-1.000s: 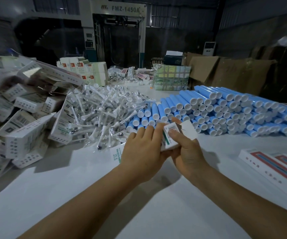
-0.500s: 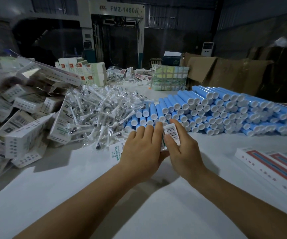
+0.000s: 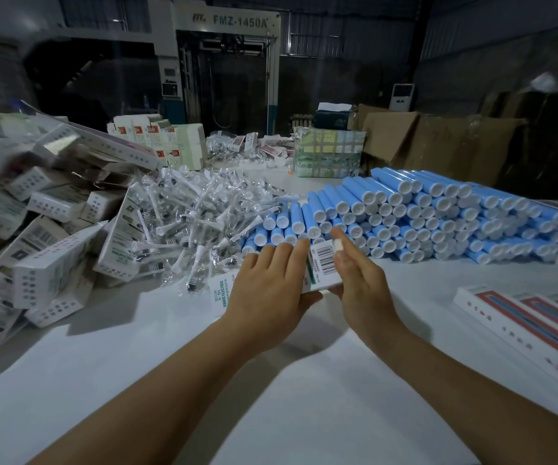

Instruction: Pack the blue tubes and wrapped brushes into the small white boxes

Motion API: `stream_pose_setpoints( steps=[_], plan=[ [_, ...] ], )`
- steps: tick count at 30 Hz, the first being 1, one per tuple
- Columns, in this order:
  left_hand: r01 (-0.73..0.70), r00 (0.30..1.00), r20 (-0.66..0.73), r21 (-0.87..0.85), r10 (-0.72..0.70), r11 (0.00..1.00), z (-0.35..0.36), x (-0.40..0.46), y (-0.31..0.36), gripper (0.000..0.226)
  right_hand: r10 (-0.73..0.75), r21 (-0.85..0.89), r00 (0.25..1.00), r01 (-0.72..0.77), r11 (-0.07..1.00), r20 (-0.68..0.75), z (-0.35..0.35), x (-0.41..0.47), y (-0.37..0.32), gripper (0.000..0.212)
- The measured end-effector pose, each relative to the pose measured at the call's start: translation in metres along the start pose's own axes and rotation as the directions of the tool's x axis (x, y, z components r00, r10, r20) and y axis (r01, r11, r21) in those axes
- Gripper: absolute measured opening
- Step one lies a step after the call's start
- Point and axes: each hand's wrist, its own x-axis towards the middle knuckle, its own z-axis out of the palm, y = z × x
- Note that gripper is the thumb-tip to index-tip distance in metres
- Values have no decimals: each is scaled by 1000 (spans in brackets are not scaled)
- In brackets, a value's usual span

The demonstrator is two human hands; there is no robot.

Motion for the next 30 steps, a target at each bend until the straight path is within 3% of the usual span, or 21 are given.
stream_pose_setpoints(
  steps=[7, 18, 24, 28, 30],
  plan=[
    [-9, 999, -43, -25, 8, 1000, 1, -1, -2, 75, 3, 61, 1000, -4, 998, 18, -5, 0, 0, 41],
    [-76, 996, -34, 111, 80, 991, -2, -1, -1, 72, 43, 80, 999, -43, 996, -8, -4, -1, -4, 44],
    [-64, 997, -33, 67, 67, 996, -3, -1, 3, 69, -40, -17, 999, 39, 999, -35, -1, -6, -2, 35],
    [-45, 999, -16, 55, 46, 998, -4, -1, 6, 69, -65, -215, 998, 67, 974, 13, 3, -11, -2, 65],
    [-26, 1000, 8, 68, 26, 997, -5, -2, 5, 69, -49, -279, 998, 56, 959, 31, 3, -10, -2, 69]
  ],
)
